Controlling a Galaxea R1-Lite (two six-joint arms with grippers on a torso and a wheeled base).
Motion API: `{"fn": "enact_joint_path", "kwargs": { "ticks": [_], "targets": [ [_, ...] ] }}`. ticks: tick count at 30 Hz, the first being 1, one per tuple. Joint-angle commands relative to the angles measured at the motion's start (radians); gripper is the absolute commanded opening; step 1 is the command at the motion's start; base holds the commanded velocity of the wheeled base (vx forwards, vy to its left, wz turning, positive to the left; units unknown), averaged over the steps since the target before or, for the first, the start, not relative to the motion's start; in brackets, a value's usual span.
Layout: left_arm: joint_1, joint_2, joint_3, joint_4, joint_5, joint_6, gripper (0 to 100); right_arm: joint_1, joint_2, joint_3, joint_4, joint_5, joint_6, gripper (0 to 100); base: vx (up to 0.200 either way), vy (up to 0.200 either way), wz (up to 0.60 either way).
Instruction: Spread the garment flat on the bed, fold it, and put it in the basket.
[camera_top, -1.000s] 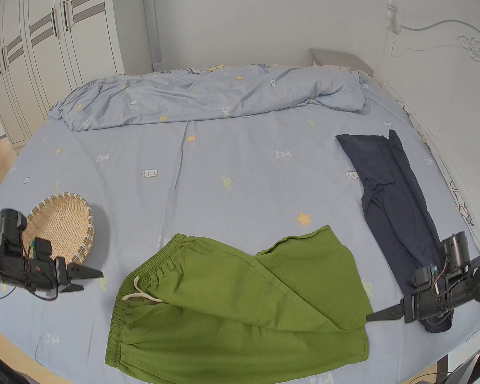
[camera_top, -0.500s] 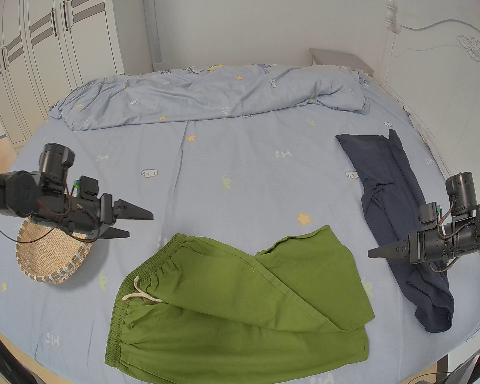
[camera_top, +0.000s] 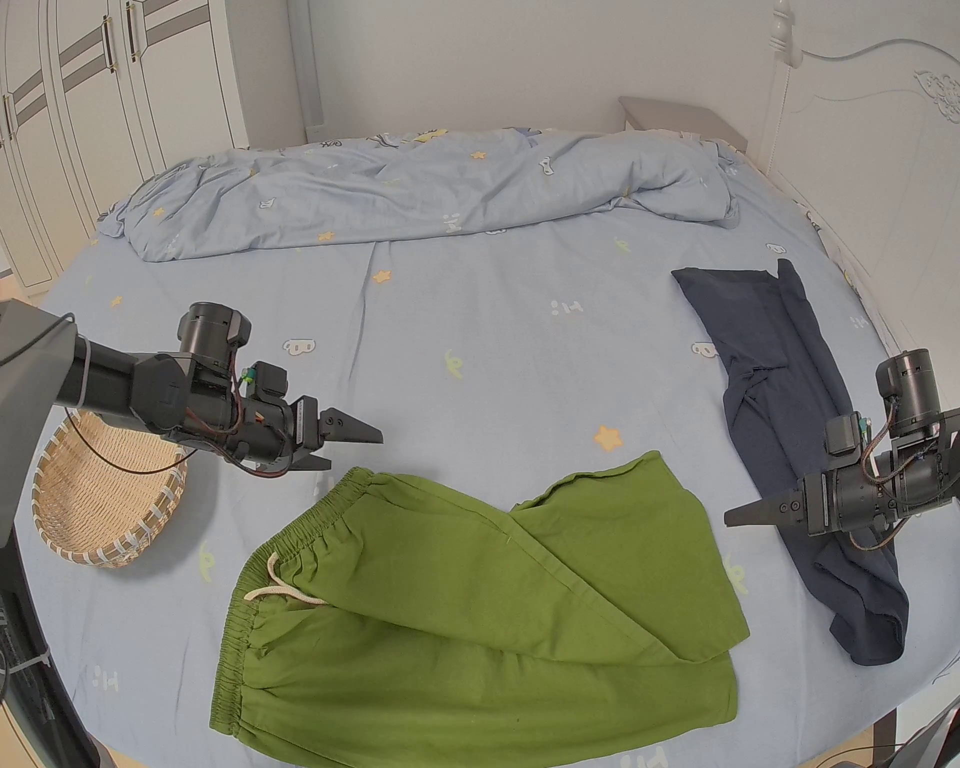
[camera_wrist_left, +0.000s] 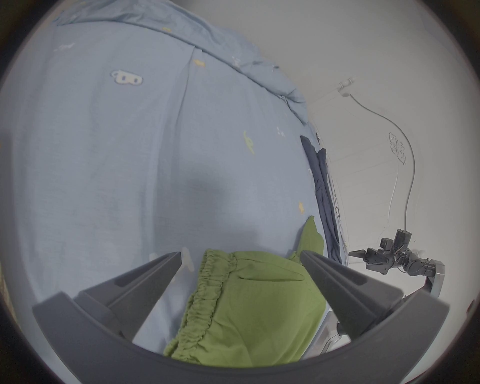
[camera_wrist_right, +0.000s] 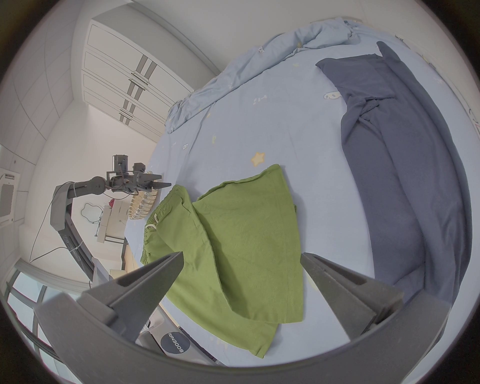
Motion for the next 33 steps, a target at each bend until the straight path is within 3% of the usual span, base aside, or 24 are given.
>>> {"fn": "enact_joint_path", "kwargs": {
  "ticks": [1,18,19,33],
  "targets": [
    [-0.005,0.073,-0.022,-0.004,0.003,0.002,100,0.0,0.007,-0.001,0.0,0.001,0.0,100,0.0,0.0,0.0],
    [-0.017,0.091,0.004,-0.015,0.003,0.004,100,-0.007,0.011,0.001,0.0,0.001,0.002,100,0.0,0.0,0.0],
    [-0.016,0.09,0.004,-0.015,0.003,0.004,0,-0.007,0.013,0.001,0.0,0.001,0.002,100,0.0,0.0,0.0],
    [-0.01,0.084,0.018,-0.016,0.003,0.006,0,-0.008,0.022,0.001,0.0,0.0,0.003,100,0.0,0.0,0.0]
  ]
}}
